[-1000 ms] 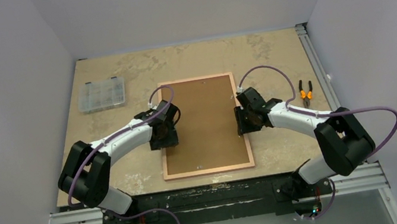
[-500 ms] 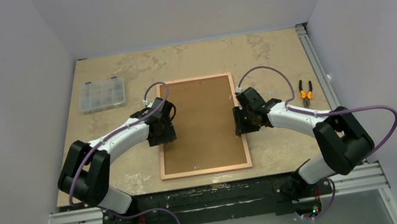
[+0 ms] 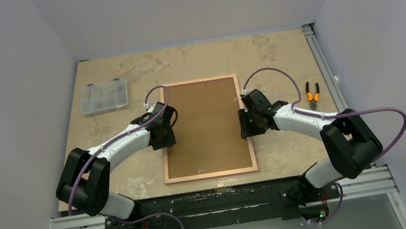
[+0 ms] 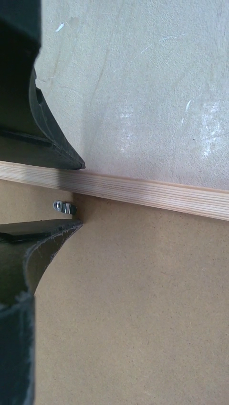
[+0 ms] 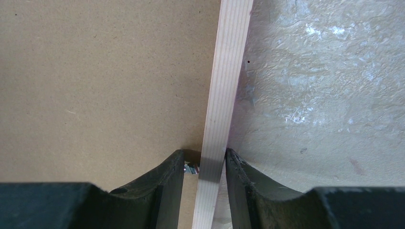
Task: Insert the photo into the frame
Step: Install the photo frame at the center of the board.
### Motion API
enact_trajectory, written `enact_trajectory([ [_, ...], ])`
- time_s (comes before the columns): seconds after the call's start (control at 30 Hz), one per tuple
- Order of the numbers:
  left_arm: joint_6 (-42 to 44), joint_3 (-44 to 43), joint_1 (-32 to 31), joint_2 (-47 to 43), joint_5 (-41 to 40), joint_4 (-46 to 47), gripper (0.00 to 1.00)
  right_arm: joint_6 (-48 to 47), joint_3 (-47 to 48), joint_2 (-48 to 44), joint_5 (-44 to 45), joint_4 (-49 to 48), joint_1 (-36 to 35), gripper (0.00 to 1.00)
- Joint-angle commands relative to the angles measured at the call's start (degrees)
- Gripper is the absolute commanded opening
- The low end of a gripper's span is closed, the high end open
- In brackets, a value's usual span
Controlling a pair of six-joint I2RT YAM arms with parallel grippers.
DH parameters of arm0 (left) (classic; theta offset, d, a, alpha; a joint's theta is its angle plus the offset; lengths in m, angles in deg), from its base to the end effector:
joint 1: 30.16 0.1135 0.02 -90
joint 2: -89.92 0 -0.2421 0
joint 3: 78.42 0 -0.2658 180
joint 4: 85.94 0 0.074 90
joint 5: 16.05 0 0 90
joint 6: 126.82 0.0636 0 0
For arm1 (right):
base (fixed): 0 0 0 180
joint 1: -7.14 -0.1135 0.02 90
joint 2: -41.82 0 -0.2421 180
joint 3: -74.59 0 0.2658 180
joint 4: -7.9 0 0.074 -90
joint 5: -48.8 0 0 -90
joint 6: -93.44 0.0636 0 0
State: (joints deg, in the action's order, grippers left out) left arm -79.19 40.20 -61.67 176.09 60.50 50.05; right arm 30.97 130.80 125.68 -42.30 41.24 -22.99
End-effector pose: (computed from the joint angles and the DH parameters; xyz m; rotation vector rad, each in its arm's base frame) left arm 0.2586 -0.1412 0.1169 -0.3156 2.6889 -0.0493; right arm 0.2556 0.1498 0.1105 -0.0676 2.6838 0.3575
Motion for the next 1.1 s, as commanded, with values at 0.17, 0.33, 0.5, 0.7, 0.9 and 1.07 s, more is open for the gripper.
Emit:
enact_trajectory([
  [0.17,0.4,3.2,-0.2,1.6,3.1,3.4,0.0,-0.7,-1.5,3.3,-2.6,1.1,-1.0,0.36],
  [0.33,0.6,3.6,-0.2,0.7,3.7,3.3,0.0,-0.7,-1.0,3.2,-2.6,1.6,-1.0,0.36],
  [0.5,0.3,4.7,-0.2,-2.1,3.5,3.1,0.0,-0.7,-0.9,2.5,-2.6,1.7,-1.1,0.36],
  [0.7,1.3,4.8,-0.2,-3.0,2.5,1.5,0.0,-0.6,-1.1,2.3,-2.7,1.5,-1.0,0.36],
  [0.9,1.6,5.9,-0.4,-5.2,3.4,0.7,0.0,-0.6,-0.8,2.4,-2.9,1.7,-1.1,0.36],
  [1.07,1.6,6.7,-0.3,-8.6,4.0,0.0,0.0,-0.5,-0.6,2.4,-3.3,1.5,-1.1,0.36],
])
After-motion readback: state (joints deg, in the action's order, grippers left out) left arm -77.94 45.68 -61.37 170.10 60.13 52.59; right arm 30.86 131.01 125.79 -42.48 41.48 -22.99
